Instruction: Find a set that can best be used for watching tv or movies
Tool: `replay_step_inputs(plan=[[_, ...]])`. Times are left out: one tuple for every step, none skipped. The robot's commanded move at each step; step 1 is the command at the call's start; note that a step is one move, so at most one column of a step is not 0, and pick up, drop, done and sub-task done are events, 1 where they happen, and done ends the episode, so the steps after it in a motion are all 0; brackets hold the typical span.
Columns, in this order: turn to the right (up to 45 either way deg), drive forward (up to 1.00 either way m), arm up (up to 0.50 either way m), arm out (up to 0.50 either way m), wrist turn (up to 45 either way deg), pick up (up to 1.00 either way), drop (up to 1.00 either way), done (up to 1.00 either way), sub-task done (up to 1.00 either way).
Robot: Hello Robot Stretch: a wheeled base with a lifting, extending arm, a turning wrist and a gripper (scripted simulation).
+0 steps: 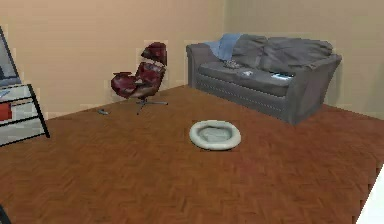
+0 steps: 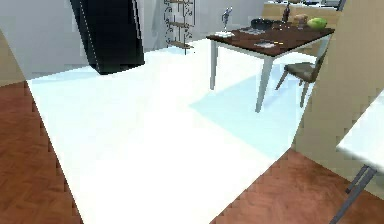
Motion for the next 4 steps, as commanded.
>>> replay_step_inputs(plan=[[-3.0, 0.0, 0.0, 0.0, 0.0, 0.0, 0.0, 0.0, 0.0], [0.0, 0.55, 0.0, 0.0, 0.0, 0.0, 0.0, 0.0, 0.0], [-36.0, 0.0, 0.0, 0.0, 0.0, 0.0, 0.0, 0.0, 0.0], [0.0, 0.95, 0.0, 0.0, 0.0, 0.0, 0.0, 0.0, 0.0]])
